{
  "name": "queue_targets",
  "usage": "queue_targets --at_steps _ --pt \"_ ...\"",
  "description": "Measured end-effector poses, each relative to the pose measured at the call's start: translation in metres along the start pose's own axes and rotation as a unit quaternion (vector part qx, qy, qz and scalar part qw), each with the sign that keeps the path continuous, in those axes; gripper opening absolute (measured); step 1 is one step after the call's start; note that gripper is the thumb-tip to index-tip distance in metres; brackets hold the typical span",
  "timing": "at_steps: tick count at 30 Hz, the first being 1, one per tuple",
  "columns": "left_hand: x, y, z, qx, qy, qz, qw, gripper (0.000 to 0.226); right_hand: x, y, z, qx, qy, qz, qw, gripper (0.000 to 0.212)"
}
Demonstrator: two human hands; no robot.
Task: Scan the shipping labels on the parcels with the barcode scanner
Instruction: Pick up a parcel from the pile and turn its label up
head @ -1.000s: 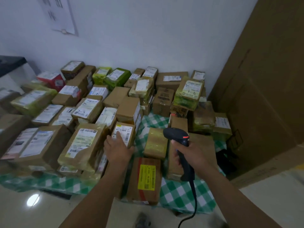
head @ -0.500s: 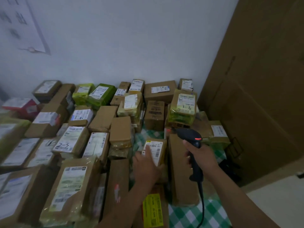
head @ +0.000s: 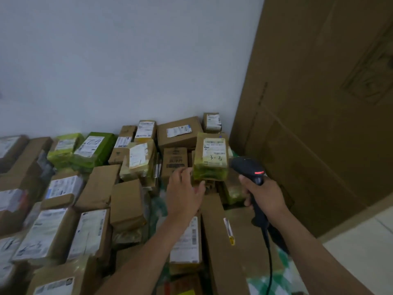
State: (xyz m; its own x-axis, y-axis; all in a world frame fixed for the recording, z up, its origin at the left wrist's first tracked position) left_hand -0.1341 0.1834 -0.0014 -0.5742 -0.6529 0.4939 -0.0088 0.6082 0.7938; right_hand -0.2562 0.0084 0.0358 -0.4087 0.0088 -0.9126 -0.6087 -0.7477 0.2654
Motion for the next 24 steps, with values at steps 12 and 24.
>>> queue_targets --at_steps 12,24 --pt "0.054 -0.056 -0.072 -0.064 0.181 -0.047 0.980 0.121 -0.024 0.016 -0.098 -0.073 -0.015 -0.002 0.997 0.033" --pt "-0.027 -0.003 -0.019 0.021 0.347 -0.009 0.938 0.118 -0.042 -0.052 -0.105 -0.221 0.010 0.018 0.975 0.037"
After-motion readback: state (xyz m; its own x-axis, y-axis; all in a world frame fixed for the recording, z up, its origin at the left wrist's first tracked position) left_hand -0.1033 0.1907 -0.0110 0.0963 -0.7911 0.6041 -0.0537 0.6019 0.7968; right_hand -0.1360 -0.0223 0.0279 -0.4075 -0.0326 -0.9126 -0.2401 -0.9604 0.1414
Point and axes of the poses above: each hand's wrist, its own z-axis away from the middle knuckle, its own y-axis out of the back of the hand, x = y × z, the point moved 3 cm from there along -z, towards the middle knuckle, and after that the axes turned 6 degrees about -y, right-handed, at the moved point
